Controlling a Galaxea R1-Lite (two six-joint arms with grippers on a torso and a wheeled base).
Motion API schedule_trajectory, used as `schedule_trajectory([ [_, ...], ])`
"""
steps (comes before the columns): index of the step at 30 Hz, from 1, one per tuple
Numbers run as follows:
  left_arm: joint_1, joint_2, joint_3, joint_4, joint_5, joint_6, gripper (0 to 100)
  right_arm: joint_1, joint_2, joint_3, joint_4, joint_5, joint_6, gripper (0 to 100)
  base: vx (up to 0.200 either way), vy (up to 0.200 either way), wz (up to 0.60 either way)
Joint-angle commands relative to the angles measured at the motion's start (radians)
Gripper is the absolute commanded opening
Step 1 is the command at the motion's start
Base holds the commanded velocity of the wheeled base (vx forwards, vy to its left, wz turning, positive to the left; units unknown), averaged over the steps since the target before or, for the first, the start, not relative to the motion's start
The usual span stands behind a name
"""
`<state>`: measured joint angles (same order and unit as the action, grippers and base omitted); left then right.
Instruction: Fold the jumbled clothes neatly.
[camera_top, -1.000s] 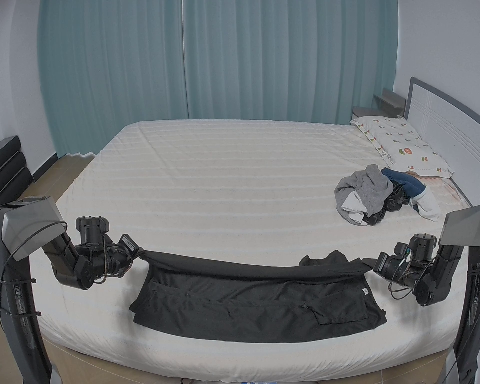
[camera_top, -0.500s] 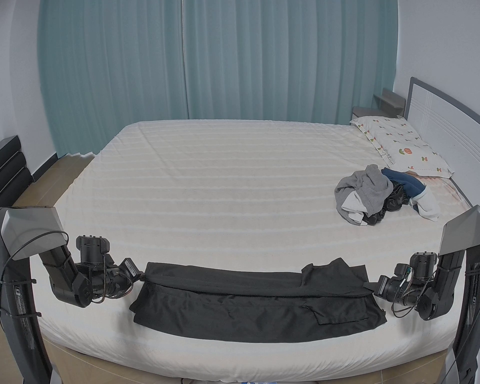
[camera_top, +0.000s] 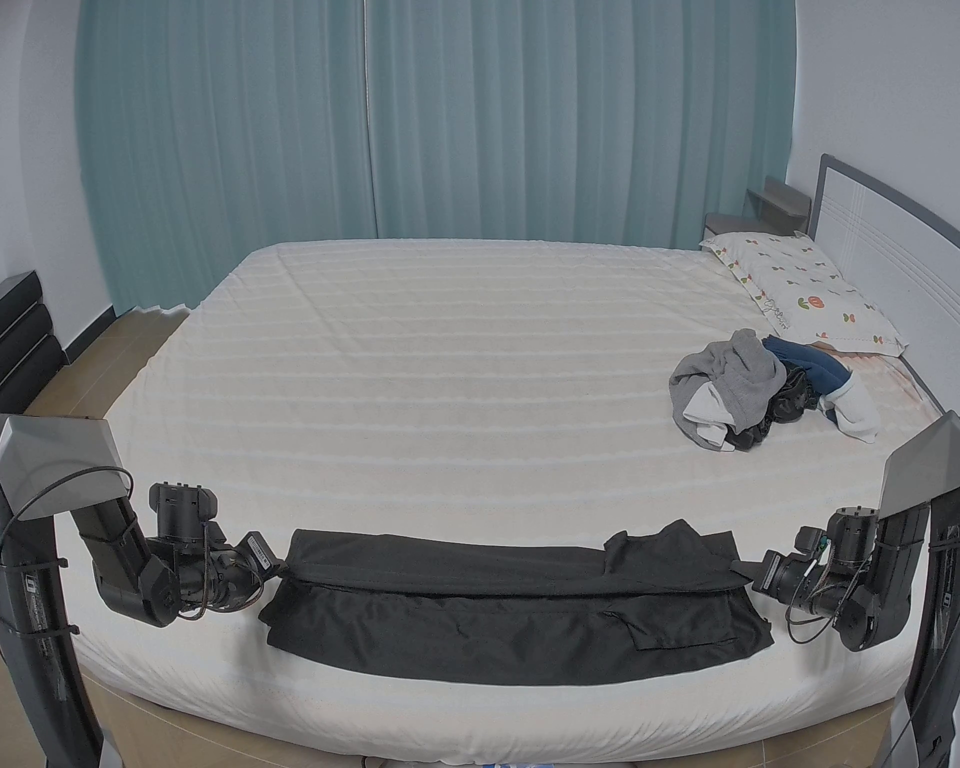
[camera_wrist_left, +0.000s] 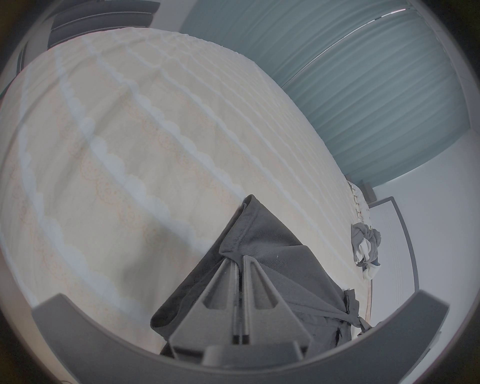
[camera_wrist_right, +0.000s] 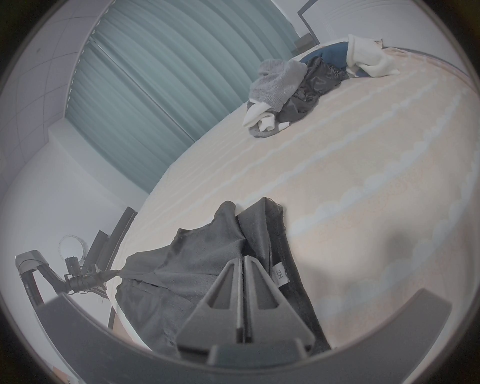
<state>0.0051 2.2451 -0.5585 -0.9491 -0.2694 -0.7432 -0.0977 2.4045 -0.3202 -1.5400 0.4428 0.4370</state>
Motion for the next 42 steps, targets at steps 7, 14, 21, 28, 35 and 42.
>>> schedule_trajectory([
  [7,-0.001,0.005,0.026,0.001,0.002,0.019,0,-0.011,0.070,0.024,-0.022,-0.015,-0.008,0,0.000,0.000,0.00],
  [14,-0.001,-0.048,0.055,0.004,-0.001,0.021,100,-0.013,0.056,0.023,-0.023,-0.012,-0.004,100,0.000,0.000,0.00],
  [21,0.013,-0.140,0.072,0.012,-0.007,0.028,100,-0.031,-0.048,0.020,-0.023,-0.003,0.058,100,0.000,0.000,0.00],
  [28,0.029,-0.153,0.014,0.012,-0.011,-0.019,100,-0.008,-0.080,-0.028,-0.022,-0.001,0.166,100,0.000,0.000,0.00],
  [35,-0.013,-0.022,-0.164,0.016,-0.002,-0.159,100,0.024,-0.008,-0.111,-0.009,-0.006,0.200,100,0.000,0.000,0.00],
  [42,-0.047,0.045,-0.210,0.026,0.013,-0.131,100,-0.007,0.050,-0.181,0.058,-0.006,0.201,100,0.000,0.000,0.00],
])
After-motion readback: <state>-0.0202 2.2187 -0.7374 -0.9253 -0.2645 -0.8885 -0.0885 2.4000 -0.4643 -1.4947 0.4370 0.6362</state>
